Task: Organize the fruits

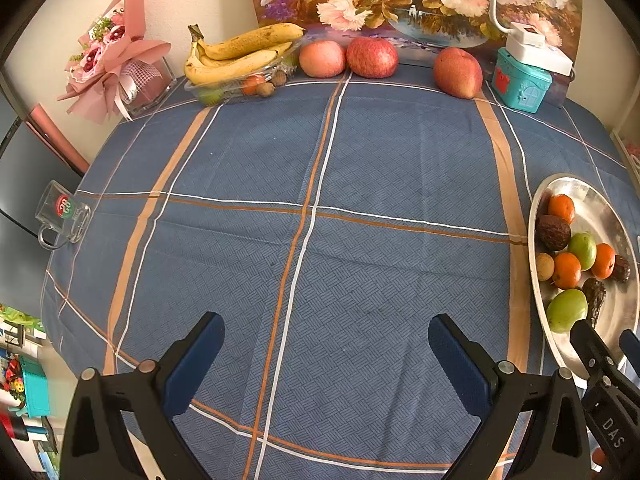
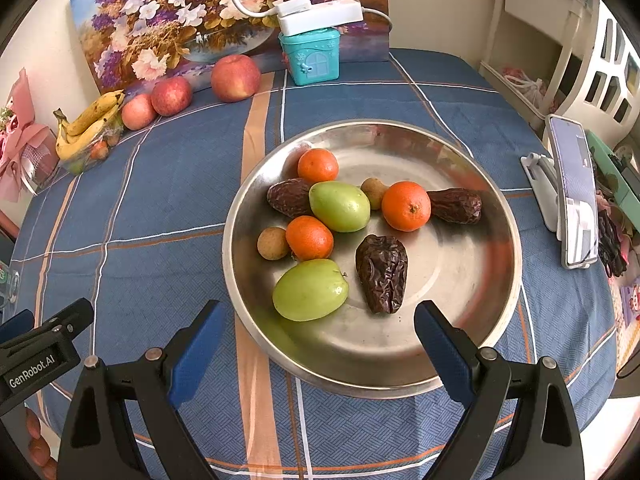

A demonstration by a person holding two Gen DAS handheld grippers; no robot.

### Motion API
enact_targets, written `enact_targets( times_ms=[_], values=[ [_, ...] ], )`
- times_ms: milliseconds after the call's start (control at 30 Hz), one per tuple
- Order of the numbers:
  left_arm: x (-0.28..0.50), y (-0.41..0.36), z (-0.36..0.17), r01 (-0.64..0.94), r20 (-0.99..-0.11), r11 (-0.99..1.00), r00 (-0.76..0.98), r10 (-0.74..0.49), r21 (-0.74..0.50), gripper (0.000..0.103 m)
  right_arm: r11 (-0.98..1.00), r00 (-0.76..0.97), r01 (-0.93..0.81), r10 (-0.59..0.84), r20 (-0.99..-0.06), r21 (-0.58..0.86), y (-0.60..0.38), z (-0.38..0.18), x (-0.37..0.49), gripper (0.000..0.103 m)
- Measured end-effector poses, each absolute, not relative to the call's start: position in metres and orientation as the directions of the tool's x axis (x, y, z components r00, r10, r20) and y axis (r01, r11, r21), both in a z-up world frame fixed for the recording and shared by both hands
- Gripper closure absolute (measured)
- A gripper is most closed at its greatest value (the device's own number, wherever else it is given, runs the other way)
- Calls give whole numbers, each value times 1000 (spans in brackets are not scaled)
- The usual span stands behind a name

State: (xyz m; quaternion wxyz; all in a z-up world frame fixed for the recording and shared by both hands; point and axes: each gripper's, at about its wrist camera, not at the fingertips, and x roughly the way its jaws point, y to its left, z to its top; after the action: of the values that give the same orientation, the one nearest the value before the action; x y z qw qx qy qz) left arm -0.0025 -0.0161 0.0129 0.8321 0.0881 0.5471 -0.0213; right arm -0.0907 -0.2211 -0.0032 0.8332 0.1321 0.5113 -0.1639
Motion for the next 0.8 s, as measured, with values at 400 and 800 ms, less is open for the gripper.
enact_targets(
  times_ms=[400,800],
  values=[
    [-3,-16,13,130,-915,984,398,61,122,0,911,421,410,-139,-896,51,-221,-4,-90,8],
    [-2,-14,13,127,-919,986,391,54,112,0,909,420,414,-141,-897,51,-222,-4,-91,8]
  ],
)
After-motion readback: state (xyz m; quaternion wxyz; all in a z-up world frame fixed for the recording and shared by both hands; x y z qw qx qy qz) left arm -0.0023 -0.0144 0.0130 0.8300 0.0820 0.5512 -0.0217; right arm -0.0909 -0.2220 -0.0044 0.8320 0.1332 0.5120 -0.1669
